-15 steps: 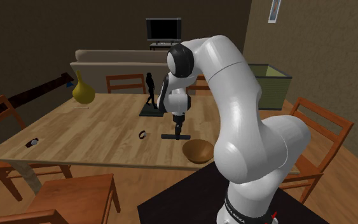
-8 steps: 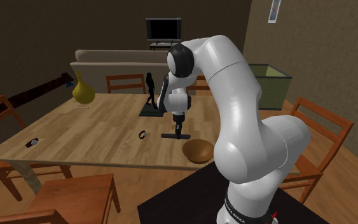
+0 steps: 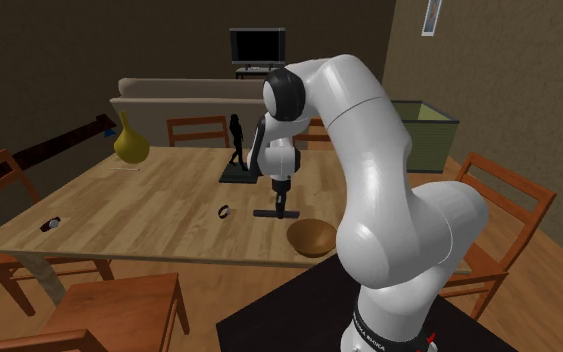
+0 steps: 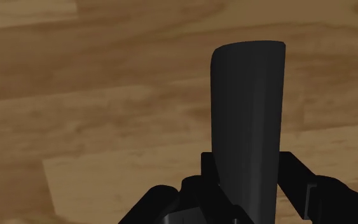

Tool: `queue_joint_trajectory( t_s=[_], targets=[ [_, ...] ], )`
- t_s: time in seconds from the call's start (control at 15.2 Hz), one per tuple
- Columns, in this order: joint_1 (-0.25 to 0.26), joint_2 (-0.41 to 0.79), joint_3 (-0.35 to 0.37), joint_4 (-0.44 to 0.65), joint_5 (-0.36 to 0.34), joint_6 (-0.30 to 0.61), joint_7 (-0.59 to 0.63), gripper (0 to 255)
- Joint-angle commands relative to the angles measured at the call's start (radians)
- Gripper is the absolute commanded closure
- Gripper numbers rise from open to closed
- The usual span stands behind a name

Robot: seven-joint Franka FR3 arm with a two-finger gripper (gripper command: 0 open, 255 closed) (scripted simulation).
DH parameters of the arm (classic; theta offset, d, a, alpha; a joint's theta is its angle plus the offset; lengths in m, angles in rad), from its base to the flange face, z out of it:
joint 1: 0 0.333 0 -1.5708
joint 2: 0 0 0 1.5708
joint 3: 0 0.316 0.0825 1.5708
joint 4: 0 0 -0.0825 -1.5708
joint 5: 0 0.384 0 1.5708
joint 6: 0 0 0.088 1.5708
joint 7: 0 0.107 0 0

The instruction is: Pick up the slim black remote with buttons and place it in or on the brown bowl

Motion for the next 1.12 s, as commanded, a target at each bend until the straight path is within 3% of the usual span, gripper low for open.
queue_joint_trajectory(
  t_s=[0.0,1.06],
  targets=[
    [0.004,-0.017,-0.004,-0.009,-0.003,-0.011,0.003,255],
    [0.037,-0.197,-0.049,-0.067,-0.048,-0.132,0.032,255]
  ],
)
